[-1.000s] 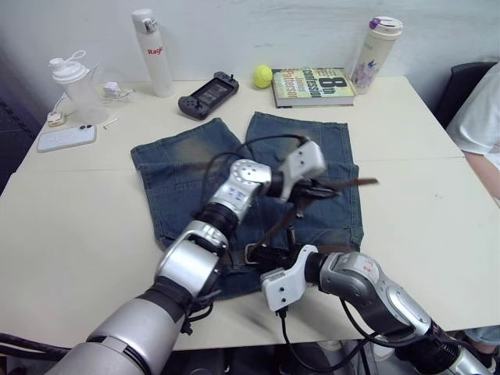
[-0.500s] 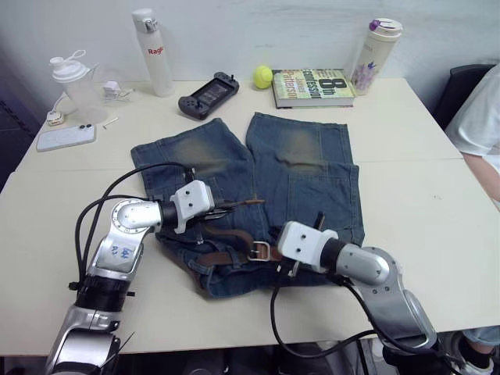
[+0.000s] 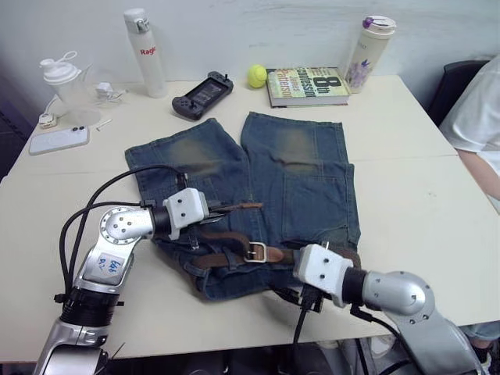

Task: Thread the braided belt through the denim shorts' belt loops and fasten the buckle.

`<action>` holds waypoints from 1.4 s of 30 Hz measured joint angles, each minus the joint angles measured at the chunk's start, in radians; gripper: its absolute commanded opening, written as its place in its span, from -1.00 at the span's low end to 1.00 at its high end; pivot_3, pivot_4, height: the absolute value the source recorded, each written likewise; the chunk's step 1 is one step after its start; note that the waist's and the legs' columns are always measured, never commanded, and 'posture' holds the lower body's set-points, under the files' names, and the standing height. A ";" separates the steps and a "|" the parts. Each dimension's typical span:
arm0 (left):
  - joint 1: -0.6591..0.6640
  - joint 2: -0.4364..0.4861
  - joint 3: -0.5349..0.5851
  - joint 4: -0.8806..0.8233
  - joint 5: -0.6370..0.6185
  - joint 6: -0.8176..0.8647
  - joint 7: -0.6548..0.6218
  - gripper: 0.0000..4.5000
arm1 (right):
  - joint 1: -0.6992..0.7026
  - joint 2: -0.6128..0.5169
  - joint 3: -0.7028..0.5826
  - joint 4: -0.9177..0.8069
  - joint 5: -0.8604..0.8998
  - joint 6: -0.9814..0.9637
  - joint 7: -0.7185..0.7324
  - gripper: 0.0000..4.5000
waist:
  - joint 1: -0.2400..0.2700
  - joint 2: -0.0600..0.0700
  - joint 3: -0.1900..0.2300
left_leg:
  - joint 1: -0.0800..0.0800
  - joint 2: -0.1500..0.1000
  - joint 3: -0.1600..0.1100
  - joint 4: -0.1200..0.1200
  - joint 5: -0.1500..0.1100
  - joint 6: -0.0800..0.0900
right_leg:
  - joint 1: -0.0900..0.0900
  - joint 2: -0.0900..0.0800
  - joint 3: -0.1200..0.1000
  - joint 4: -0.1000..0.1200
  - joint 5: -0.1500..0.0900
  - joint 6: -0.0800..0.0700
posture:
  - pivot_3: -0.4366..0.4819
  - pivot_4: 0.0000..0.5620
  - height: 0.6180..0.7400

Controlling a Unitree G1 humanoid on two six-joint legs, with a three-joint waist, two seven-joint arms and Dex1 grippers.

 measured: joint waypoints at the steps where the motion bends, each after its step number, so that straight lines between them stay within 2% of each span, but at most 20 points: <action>1: 0.000 -0.001 0.002 -0.004 -0.011 0.012 0.005 -0.90 | 0.004 -0.016 0.010 0.012 -0.012 -0.017 -0.013 0.98 | -0.001 0.000 0.000 | 0.000 0.000 0.000 0.000 0.000 0.000 | 0.000 0.000 0.000 0.000 0.000 0.000 | -0.05 -0.47 1.00; 10: -0.059 0.023 0.045 -0.005 -0.051 0.067 0.026 -0.90 | 0.007 0.053 0.050 0.117 -0.061 -0.068 -0.179 0.98 | -0.005 0.000 0.000 | 0.000 0.000 0.000 0.000 0.000 -0.001 | 0.000 0.001 0.000 0.000 0.000 0.000 | -0.05 -0.47 1.00; 20: -0.080 0.037 0.061 0.003 -0.072 0.102 0.043 -0.90 | -0.064 0.073 0.111 0.165 -0.101 -0.064 -0.241 0.98 | -0.007 0.000 0.000 | 0.000 0.001 0.001 0.000 0.000 -0.001 | -0.001 0.001 0.000 0.001 0.000 0.000 | -0.05 -0.47 1.00; 23: -0.042 0.050 0.056 0.003 -0.066 0.102 0.042 -0.90 | -0.069 0.073 0.121 0.165 -0.108 -0.061 -0.247 0.69 | -0.007 0.000 0.000 | -0.001 0.001 0.001 -0.001 0.000 -0.001 | -0.002 0.001 0.001 0.000 0.000 0.000 | -0.05 -0.47 1.00; 31: 0.018 0.087 0.017 0.003 -0.022 0.090 0.028 -0.90 | -0.112 0.073 0.152 0.166 -0.127 -0.046 -0.256 -0.95 | -0.007 0.000 0.000 | -0.009 0.000 0.002 0.001 0.000 -0.002 | -0.011 0.001 0.001 0.004 0.000 0.000 | -0.05 -0.47 1.00; 42: 0.034 0.137 -0.021 0.002 -0.004 0.099 -0.028 -0.90 | -0.245 0.065 0.179 0.206 -0.152 -0.047 -0.245 -0.98 | -0.008 0.000 0.000 | -0.011 0.000 0.002 0.001 0.001 -0.001 | -0.014 0.001 0.001 0.005 0.000 0.000 | -0.05 -0.47 1.00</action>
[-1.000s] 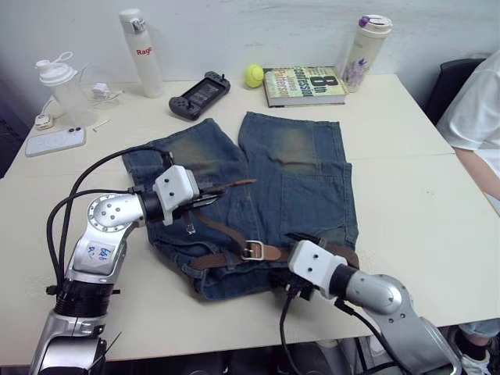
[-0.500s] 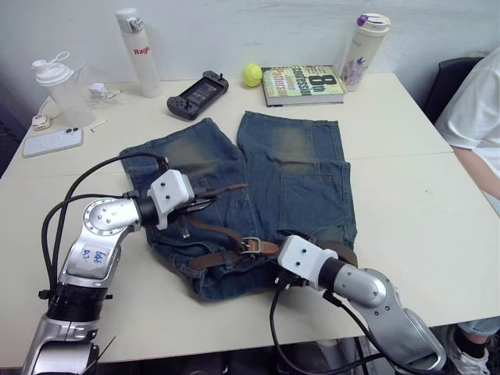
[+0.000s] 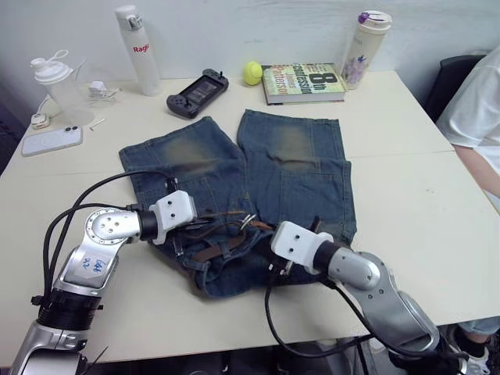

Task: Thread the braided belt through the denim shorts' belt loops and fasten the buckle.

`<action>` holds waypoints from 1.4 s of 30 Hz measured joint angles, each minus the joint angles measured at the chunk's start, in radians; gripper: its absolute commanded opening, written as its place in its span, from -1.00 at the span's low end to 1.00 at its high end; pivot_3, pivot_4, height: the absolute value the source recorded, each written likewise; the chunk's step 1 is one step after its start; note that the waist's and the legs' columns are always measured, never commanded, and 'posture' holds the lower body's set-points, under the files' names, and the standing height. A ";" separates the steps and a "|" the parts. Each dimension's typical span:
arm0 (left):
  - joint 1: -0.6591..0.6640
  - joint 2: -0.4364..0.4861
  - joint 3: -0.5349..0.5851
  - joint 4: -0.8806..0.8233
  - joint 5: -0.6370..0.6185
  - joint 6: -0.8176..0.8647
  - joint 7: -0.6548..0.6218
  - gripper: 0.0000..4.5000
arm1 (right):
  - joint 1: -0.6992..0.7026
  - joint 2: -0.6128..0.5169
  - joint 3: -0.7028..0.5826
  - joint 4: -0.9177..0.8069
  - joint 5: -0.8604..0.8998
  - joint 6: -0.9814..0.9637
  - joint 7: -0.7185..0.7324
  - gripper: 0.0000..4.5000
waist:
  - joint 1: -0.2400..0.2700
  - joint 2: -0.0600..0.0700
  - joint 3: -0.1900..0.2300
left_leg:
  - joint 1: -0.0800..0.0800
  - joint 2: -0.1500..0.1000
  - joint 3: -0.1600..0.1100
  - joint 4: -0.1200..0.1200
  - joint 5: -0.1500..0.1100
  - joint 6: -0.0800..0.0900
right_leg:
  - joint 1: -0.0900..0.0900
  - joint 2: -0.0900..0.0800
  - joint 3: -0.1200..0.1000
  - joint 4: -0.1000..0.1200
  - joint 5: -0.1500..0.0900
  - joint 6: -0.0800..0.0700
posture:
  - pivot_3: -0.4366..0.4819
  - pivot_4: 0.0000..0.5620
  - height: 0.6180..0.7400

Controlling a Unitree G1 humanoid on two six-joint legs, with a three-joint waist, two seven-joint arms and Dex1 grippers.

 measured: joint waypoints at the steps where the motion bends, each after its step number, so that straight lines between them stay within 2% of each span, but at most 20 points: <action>1: 0.001 0.006 0.000 0.000 0.000 0.004 -0.007 -0.90 | -0.008 0.000 0.010 0.005 -0.005 0.000 0.002 -0.98 | 0.000 0.000 0.000 | 0.000 0.000 0.000 0.000 0.000 0.000 | 0.000 0.000 0.000 0.000 0.000 0.000 | -0.05 -0.47 1.00; 18: 0.007 0.050 -0.023 -0.015 0.016 0.023 -0.061 -0.90 | -0.050 -0.026 0.051 0.043 -0.065 -0.075 0.049 -0.98 | -0.001 0.000 0.000 | 0.000 0.000 0.000 0.000 0.000 0.000 | 0.000 0.000 0.000 0.000 0.000 0.000 | -0.05 -0.47 1.00; 31: -0.081 0.039 -0.084 0.087 0.075 -0.091 -0.076 -0.90 | -0.050 -0.025 0.051 0.055 -0.088 -0.108 0.076 -0.98 | -0.001 0.000 0.000 | 0.000 0.000 0.001 0.000 0.000 0.000 | -0.001 0.001 -0.002 0.001 0.000 0.000 | -0.05 -0.47 1.00; 42: -0.156 -0.077 -0.157 0.111 0.097 -0.097 -0.067 -0.90 | -0.048 -0.020 0.049 0.055 -0.104 -0.111 0.089 -0.98 | 0.001 0.000 0.000 | 0.000 0.000 0.002 0.002 0.000 0.001 | 0.000 0.003 -0.002 0.002 0.000 0.000 | -0.05 -0.47 1.00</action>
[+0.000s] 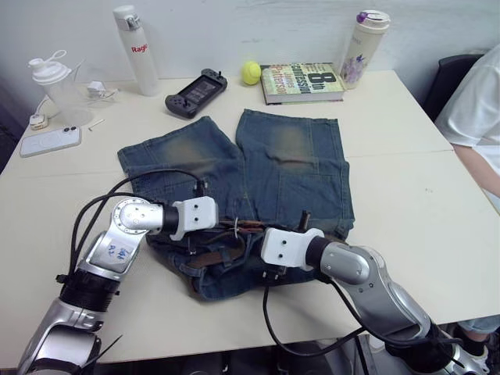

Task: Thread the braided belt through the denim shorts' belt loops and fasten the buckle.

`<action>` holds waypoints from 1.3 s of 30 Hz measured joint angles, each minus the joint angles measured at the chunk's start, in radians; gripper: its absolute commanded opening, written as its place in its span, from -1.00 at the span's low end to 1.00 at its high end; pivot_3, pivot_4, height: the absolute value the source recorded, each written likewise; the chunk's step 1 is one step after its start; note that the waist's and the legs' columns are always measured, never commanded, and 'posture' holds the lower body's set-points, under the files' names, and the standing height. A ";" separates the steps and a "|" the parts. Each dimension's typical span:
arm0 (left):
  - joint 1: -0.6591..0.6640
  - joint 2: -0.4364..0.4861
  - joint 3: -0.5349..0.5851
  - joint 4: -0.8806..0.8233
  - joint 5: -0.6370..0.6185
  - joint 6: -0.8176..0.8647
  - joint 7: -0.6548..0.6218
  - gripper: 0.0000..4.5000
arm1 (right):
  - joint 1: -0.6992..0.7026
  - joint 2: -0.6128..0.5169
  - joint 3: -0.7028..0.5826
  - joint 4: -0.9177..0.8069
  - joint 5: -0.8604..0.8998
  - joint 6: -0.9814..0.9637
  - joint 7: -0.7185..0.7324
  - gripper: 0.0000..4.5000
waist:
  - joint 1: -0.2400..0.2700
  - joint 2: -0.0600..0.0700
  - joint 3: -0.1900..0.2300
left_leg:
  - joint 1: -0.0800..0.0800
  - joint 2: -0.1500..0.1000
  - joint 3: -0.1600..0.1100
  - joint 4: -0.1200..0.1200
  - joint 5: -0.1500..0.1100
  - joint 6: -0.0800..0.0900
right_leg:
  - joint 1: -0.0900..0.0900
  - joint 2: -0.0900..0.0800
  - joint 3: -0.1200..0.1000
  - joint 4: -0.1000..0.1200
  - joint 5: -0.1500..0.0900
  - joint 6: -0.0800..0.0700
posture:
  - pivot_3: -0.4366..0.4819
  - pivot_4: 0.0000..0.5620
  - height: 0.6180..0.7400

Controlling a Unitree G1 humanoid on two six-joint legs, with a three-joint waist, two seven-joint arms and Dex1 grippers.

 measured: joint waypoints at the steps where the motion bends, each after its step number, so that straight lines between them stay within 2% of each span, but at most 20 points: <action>1: -0.004 -0.011 -0.001 0.008 0.000 0.008 0.006 -0.90 | 0.002 0.000 0.000 0.000 -0.003 0.000 0.000 -0.98 | 0.000 0.000 0.000 | 0.000 0.000 0.000 0.000 0.000 0.000 | 0.000 0.000 0.000 0.000 0.000 0.000 | -0.05 -0.47 1.00; 4: -0.007 -0.077 -0.001 0.017 0.001 0.070 0.051 -0.90 | 0.014 -0.008 -0.008 0.001 -0.006 0.009 0.005 -0.98 | 0.001 0.000 0.000 | 0.000 0.000 0.000 0.001 0.000 0.000 | 0.000 0.000 0.000 0.000 0.000 0.000 | -0.05 -0.47 1.00; 6: -0.001 -0.098 -0.008 0.017 0.002 0.096 0.064 -0.90 | 0.026 -0.010 -0.017 -0.003 -0.004 0.028 0.013 -0.50 | 0.002 0.000 0.000 | -0.001 -0.001 0.000 0.001 0.000 0.001 | 0.000 0.000 0.000 0.000 0.000 0.000 | -0.05 -0.47 1.00; 7: 0.005 -0.106 -0.011 0.017 0.003 0.104 0.072 -0.90 | 0.035 -0.008 -0.021 -0.005 -0.003 0.037 0.016 -0.43 | 0.002 0.000 0.000 | -0.001 -0.001 -0.001 0.001 0.001 0.001 | 0.000 0.000 0.000 0.001 0.000 0.000 | -0.05 -0.47 1.00; 9: 0.007 -0.119 -0.023 0.015 0.003 0.106 0.074 -0.90 | 0.040 0.007 -0.034 -0.014 0.011 0.068 0.022 -0.12 | 0.003 0.000 0.000 | -0.001 -0.001 -0.001 0.001 0.001 0.001 | 0.001 0.000 0.000 0.001 0.000 0.000 | -0.05 -0.47 1.00; 12: 0.007 -0.144 -0.046 0.016 0.012 0.094 0.079 -0.90 | 0.061 0.026 -0.093 -0.081 0.069 0.214 0.059 0.52 | 0.006 0.000 0.000 | -0.001 -0.001 -0.001 0.001 0.001 0.001 | 0.001 -0.001 0.001 0.001 0.000 0.000 | -0.05 -0.47 1.00; 14: 0.007 -0.145 -0.060 0.018 0.019 0.079 0.080 -0.90 | 0.083 -0.008 -0.131 -0.149 0.127 0.295 0.109 0.97 | 0.007 0.000 0.000 | -0.001 -0.002 -0.002 0.001 0.000 0.001 | 0.001 -0.001 0.001 0.001 0.000 0.000 | -0.05 -0.47 1.00; 19: 0.007 -0.146 -0.066 0.020 0.021 0.069 0.079 -0.90 | 0.079 -0.103 -0.299 -0.264 0.281 0.452 0.227 0.97 | 0.007 0.000 0.000 | -0.001 -0.001 -0.003 0.001 0.000 0.002 | 0.002 -0.003 0.001 0.000 0.000 0.000 | -0.05 -0.47 1.00; 22: 0.007 -0.147 -0.068 0.022 0.021 0.066 0.075 -0.90 | -0.002 -0.114 -0.410 -0.281 0.399 0.528 0.272 0.97 | 0.004 0.000 0.000 | 0.000 -0.001 -0.003 0.001 0.000 0.002 | 0.002 -0.004 0.001 0.000 0.000 0.000 | -0.05 -0.47 1.00; 24: 0.005 -0.151 -0.071 0.023 0.022 0.065 0.075 -0.90 | -0.065 -0.110 -0.429 -0.270 0.425 0.522 0.259 0.97 | 0.002 0.000 0.000 | 0.000 -0.001 -0.003 0.001 0.000 0.002 | 0.001 -0.004 0.001 0.000 0.000 0.000 | -0.05 -0.47 1.00; 27: 0.004 -0.157 -0.076 0.023 0.025 0.063 0.075 -0.90 | -0.120 -0.134 -0.359 -0.186 0.394 0.419 0.191 0.97 | 0.005 0.000 0.000 | -0.001 -0.003 -0.003 0.001 0.001 0.002 | 0.002 -0.003 0.001 0.000 0.000 0.000 | -0.05 -0.47 1.00; 32: 0.004 -0.158 -0.077 0.023 0.031 0.060 0.077 -0.90 | -0.101 -0.178 -0.214 -0.088 0.327 0.270 0.132 0.97 | 0.004 0.000 0.000 | -0.001 -0.004 -0.002 0.001 0.001 0.003 | 0.001 -0.003 0.000 0.000 0.000 0.001 | -0.05 -0.47 1.00; 39: 0.004 -0.157 -0.078 0.023 0.034 0.055 0.076 -0.90 | -0.102 -0.178 -0.145 -0.045 0.273 0.189 0.087 0.97 | 0.004 0.000 0.000 | -0.001 -0.004 -0.002 0.001 0.002 0.003 | 0.002 -0.003 0.000 0.000 0.000 0.001 | -0.05 -0.47 1.00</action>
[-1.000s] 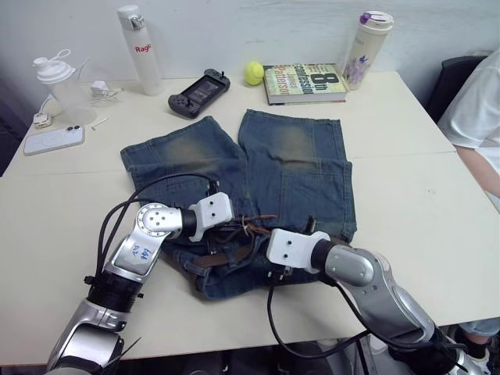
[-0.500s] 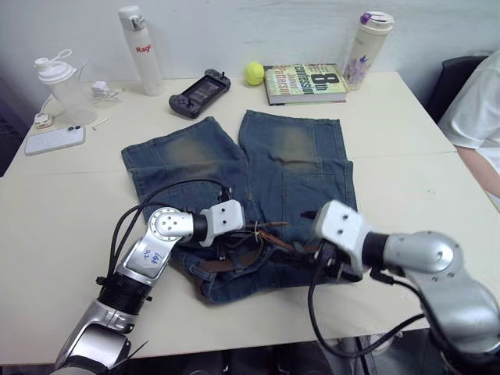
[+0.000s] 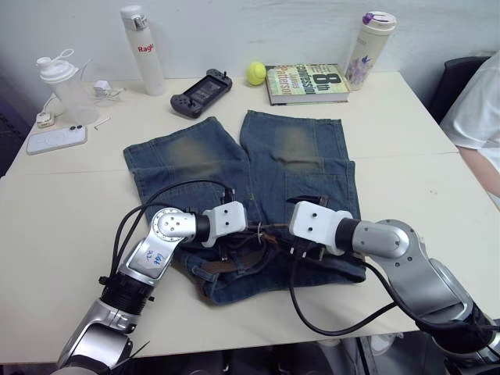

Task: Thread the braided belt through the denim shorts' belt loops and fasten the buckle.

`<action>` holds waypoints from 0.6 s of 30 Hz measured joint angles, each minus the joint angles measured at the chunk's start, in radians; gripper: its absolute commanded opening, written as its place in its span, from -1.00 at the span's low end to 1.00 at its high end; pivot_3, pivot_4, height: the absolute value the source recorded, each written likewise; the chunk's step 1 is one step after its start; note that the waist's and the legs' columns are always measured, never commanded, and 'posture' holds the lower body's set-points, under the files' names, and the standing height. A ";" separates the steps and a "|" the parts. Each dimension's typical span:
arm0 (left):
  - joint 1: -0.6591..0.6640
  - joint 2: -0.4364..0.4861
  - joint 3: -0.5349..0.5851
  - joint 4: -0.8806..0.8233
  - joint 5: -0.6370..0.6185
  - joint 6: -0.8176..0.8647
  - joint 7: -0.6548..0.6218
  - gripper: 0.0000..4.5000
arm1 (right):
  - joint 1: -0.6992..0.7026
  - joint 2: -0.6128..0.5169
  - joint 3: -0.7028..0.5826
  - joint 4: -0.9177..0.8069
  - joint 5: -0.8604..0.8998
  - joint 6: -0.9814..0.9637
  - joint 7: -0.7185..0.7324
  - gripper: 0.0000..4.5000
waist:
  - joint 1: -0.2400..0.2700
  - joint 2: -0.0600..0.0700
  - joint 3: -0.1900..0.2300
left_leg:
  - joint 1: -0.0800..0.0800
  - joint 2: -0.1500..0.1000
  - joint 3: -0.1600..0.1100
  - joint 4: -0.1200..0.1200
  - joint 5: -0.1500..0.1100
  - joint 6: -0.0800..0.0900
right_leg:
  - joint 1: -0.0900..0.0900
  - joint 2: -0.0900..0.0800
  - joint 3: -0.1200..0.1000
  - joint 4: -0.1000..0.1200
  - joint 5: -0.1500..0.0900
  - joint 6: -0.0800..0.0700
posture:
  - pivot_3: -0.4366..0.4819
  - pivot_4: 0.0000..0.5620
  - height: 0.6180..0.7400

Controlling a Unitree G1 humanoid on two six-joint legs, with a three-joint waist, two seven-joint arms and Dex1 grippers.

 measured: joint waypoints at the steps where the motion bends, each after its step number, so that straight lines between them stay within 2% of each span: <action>1: 0.000 0.000 0.000 0.000 0.000 0.000 0.000 -0.90 | -0.002 0.000 0.009 0.005 -0.008 -0.010 -0.003 0.97 | 0.000 0.000 0.000 | 0.000 0.000 0.000 0.000 0.000 0.000 | 0.000 0.000 0.000 0.000 0.000 0.000 | -0.05 -0.47 1.00; 2: 0.000 0.000 0.000 0.000 0.000 0.000 0.000 -0.90 | -0.003 0.000 0.019 0.009 -0.015 -0.014 -0.006 0.97 | 0.000 0.000 0.000 | 0.000 0.000 0.000 0.000 0.000 0.000 | 0.000 0.000 0.000 0.000 0.000 0.000 | -0.05 -0.47 1.00; 5: 0.000 0.001 0.000 0.000 0.003 -0.007 0.000 -0.90 | -0.003 0.001 0.035 0.016 -0.029 -0.023 -0.012 0.63 | 0.000 0.000 0.000 | 0.000 0.000 0.000 0.000 0.000 0.000 | 0.000 0.000 0.000 0.000 0.000 0.000 | -0.05 -0.47 1.00; 7: 0.000 0.001 0.000 0.000 0.005 -0.009 0.000 -0.90 | -0.003 0.002 0.045 0.019 -0.031 -0.031 -0.012 0.16 | 0.000 0.000 0.000 | 0.000 0.000 0.000 0.000 0.000 0.000 | 0.000 0.000 0.000 0.000 0.000 0.000 | -0.05 -0.47 1.00; 11: 0.000 0.001 0.000 0.000 0.007 -0.009 0.001 -0.90 | -0.003 0.004 0.062 0.024 -0.036 -0.034 -0.011 -0.65 | 0.000 0.000 0.000 | 0.000 0.000 0.000 0.000 0.000 0.000 | 0.000 0.000 0.000 0.000 0.000 0.000 | -0.05 -0.47 1.00; 13: 0.000 0.003 0.001 0.000 0.009 -0.010 0.004 -0.90 | -0.002 0.003 0.066 0.024 -0.036 -0.034 -0.008 -0.99 | 0.000 0.000 0.000 | 0.000 0.000 0.000 0.000 0.000 0.000 | 0.000 0.000 0.000 0.000 0.000 0.000 | -0.05 -0.47 1.00; 18: 0.000 0.002 0.000 0.000 0.015 -0.011 0.008 -0.90 | 0.001 0.003 0.069 0.023 -0.042 -0.034 -0.007 -0.99 | 0.000 0.000 0.000 | 0.000 0.000 0.000 0.000 0.000 0.000 | 0.000 0.000 0.000 0.000 0.000 0.000 | -0.05 -0.47 1.00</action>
